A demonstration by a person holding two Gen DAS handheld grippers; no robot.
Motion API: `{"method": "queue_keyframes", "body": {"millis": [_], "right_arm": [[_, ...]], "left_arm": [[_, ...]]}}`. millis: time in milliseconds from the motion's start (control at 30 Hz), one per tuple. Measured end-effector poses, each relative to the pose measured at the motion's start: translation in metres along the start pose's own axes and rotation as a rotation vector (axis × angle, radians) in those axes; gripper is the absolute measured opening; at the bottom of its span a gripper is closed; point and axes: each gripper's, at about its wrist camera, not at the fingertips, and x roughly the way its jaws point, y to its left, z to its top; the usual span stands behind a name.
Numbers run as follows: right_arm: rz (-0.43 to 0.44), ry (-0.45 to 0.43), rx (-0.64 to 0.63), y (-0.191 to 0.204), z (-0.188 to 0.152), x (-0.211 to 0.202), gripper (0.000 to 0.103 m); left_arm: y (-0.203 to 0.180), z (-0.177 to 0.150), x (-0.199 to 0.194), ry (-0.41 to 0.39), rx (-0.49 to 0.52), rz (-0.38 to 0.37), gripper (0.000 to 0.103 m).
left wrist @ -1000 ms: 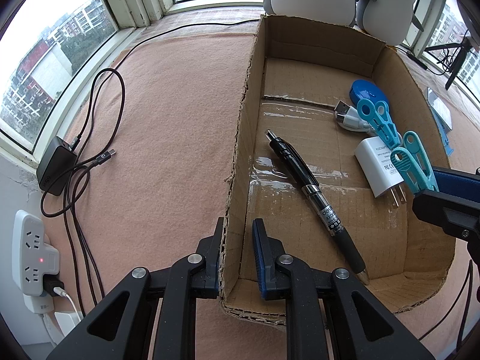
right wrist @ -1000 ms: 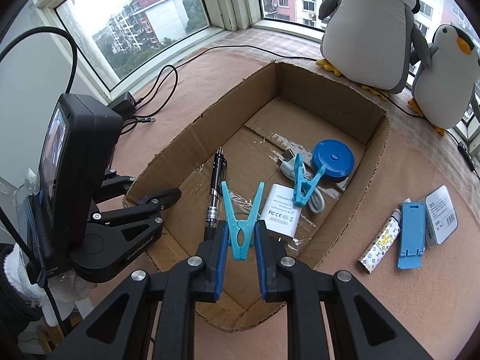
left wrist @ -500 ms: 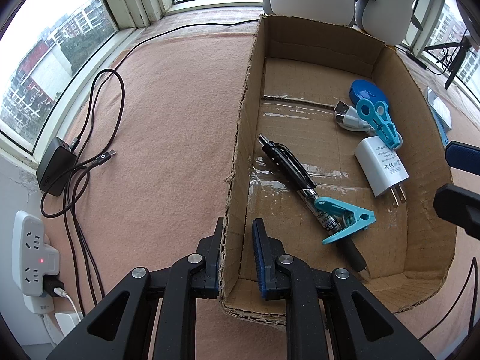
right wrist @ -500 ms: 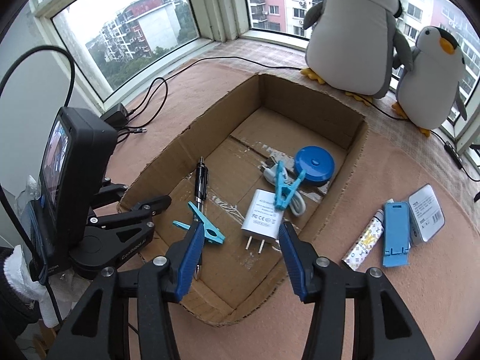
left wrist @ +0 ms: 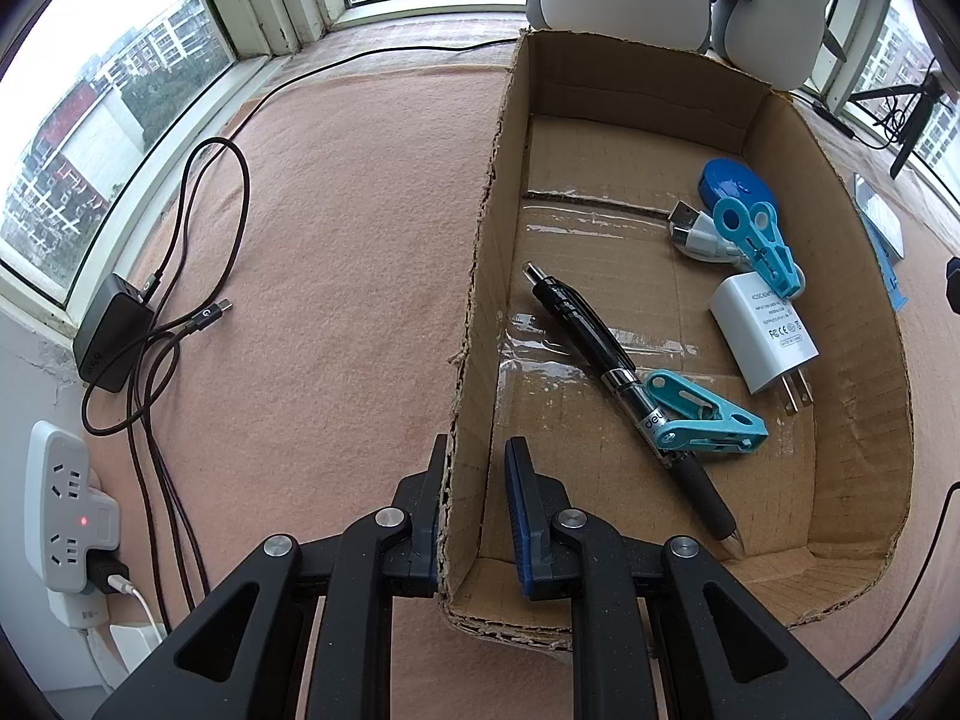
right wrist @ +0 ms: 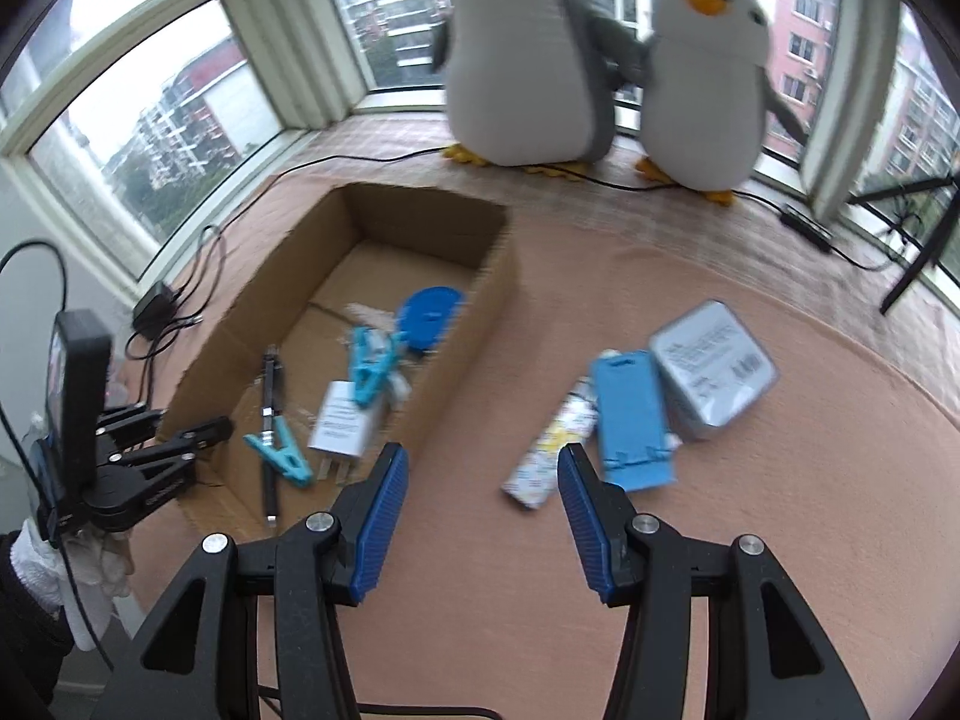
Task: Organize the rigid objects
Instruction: 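Move the open right gripper back to the patterned lighter, then close the right gripper on the patterned lighter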
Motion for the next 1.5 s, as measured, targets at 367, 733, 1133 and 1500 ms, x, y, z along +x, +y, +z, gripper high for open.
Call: {"method": "queue_keyframes", "body": {"millis": [367,733,1133,1500], "right_arm": [[0.009,0.068,0.174,-0.075,-0.006,0.013,0.048],[0.143,0.149,0.257,-0.056,-0.011,0.043,0.037],[0.065,0.186,0.369,-0.05,0.005,0.074,0.031],[-0.09,0.188,0.261,-0.037,0.013,0.089,0.029]], "left_arm": [[0.0,0.0,0.0,0.0,-0.001,0.0,0.016],[0.0,0.0,0.0,0.0,0.0,0.0,0.016],[0.0,0.0,0.001,-0.001,-0.003,-0.003,0.016],[-0.001,-0.002,0.001,-0.001,-0.003,-0.009,0.016]]}}
